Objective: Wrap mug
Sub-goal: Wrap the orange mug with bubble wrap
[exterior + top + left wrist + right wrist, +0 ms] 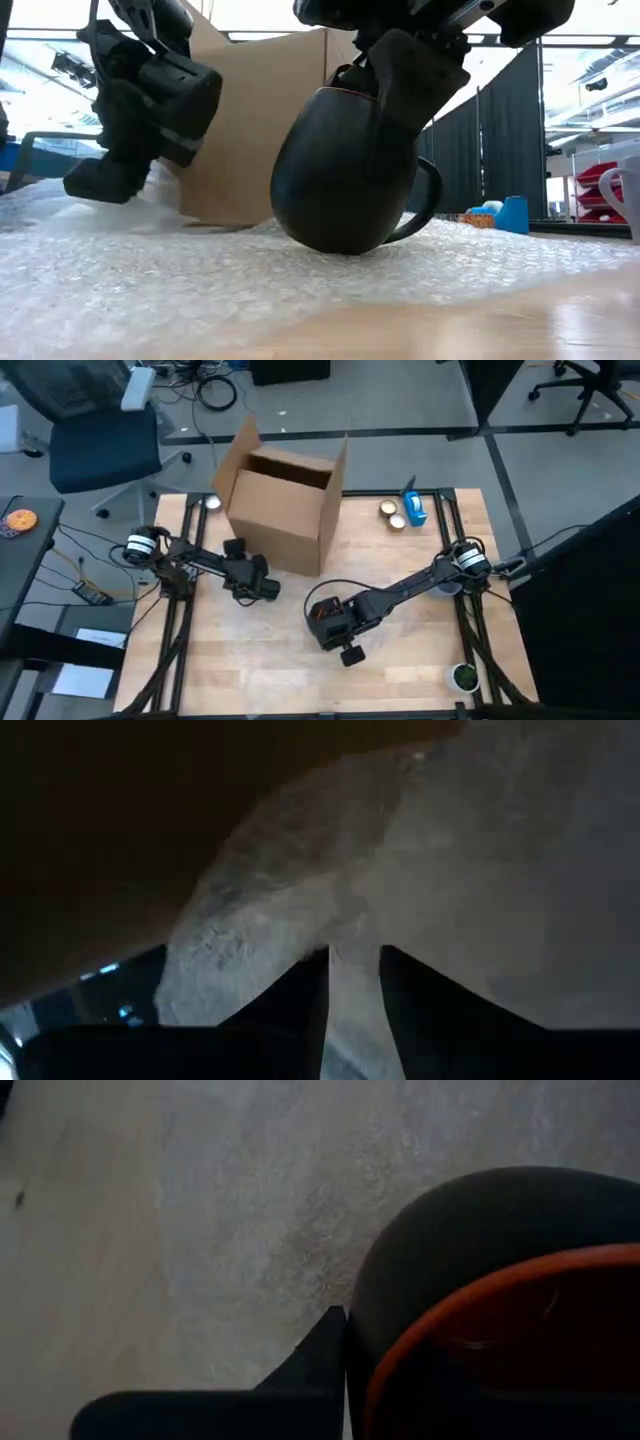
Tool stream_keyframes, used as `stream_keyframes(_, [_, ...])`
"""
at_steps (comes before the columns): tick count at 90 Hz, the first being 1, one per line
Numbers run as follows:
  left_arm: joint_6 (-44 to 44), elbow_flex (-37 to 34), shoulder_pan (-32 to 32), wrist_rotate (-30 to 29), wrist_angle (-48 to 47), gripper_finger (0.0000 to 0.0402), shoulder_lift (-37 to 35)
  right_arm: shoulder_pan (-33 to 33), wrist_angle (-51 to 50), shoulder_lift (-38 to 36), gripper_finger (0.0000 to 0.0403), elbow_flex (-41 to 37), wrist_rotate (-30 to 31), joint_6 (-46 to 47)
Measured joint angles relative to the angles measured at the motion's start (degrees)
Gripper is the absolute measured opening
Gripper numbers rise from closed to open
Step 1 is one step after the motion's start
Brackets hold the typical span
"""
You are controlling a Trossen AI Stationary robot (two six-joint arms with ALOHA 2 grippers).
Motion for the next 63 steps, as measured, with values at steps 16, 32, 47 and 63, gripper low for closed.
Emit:
stream_keyframes(16, [-3.3,1.4,-6.0,3.0,-0.3,0.0078,-2.8,0.0,-0.8,0.2,0.0000,1.9,-1.2,-0.6])
stream_keyframes(32, [-5.6,5.8,-13.1,3.0,-2.3,0.0078,-7.0,-0.1,-0.5,0.2,0.0000,2.9,-1.8,-2.4])
stream_keyframes(47, [-6.5,10.7,-18.4,1.1,-2.2,0.0078,-10.3,-0.3,-0.3,0.2,0.0000,2.9,-3.3,-4.7])
stream_keyframes(63, [-1.0,12.4,-22.3,-0.9,8.9,0.0078,-11.1,-0.3,1.2,0.2,0.0002,2.9,-3.9,-6.5])
